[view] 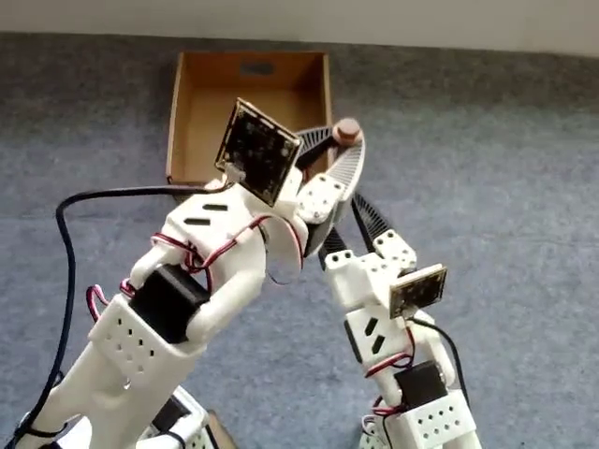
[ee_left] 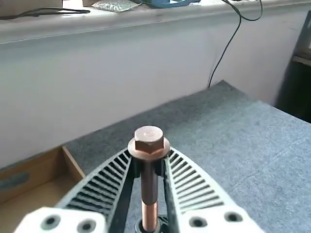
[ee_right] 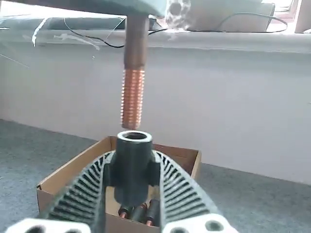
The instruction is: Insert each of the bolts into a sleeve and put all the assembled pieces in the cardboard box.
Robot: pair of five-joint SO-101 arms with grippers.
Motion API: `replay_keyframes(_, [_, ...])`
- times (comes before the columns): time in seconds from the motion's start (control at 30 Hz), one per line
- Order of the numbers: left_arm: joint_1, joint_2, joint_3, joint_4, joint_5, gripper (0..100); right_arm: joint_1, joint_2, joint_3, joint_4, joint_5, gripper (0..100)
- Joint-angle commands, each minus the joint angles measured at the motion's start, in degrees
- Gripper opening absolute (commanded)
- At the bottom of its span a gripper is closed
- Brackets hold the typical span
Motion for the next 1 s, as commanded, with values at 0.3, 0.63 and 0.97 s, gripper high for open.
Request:
replay_keyframes(0.3, [0.1, -0.1, 4.0, -2.3, -0.5, 1, -0.5, -0.4, -0.8, -1.3, 0.4, 0.6])
replay_keyframes(0.63, [-1.7, -0.1, 7.9, -8.7, -0.5, 1, -0.5, -0.4, -0.8, -1.3, 0.4, 0.6])
replay_keyframes(0.97, [-1.6, -0.7, 11.4, -7.9, -0.2, 1, -0.5, -0.4, -0.5, -1.0, 0.4, 0.6])
